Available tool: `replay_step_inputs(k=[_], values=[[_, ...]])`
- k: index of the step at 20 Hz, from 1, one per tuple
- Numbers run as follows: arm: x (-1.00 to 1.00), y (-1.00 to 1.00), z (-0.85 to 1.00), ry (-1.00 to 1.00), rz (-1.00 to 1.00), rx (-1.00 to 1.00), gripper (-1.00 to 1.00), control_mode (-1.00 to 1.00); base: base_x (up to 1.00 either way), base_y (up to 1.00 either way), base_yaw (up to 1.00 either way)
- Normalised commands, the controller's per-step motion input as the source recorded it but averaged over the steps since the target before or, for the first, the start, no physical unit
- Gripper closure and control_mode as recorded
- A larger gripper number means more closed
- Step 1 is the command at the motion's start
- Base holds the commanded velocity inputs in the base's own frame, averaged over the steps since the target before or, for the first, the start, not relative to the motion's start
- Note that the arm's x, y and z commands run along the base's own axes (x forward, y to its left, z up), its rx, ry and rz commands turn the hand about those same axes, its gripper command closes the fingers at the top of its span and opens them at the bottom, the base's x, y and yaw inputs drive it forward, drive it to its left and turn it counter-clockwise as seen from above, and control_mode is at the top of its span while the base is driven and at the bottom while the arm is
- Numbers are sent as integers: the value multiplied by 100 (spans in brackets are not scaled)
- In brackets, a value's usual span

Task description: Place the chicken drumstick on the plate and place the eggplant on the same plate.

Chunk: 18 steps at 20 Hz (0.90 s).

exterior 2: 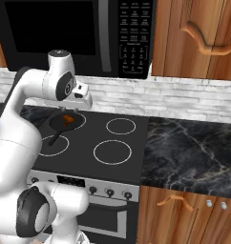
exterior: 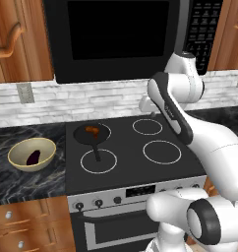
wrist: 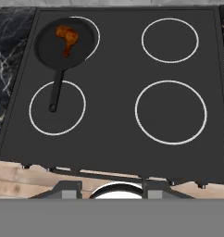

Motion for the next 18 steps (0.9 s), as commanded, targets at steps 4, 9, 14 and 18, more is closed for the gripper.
replay_step_inputs(k=[4, 9, 14, 18], values=[[-5, 0, 0, -2, 0, 0, -100, -100, 0, 0, 0], [0, 0, 0, 0, 0, 0, -100, -100, 0, 0, 0], [-1, 6, 0, 0, 0, 0, -100, -100, 0, 0, 0], [0, 39, -1, -1, 0, 0, -100, -100, 0, 0, 0]])
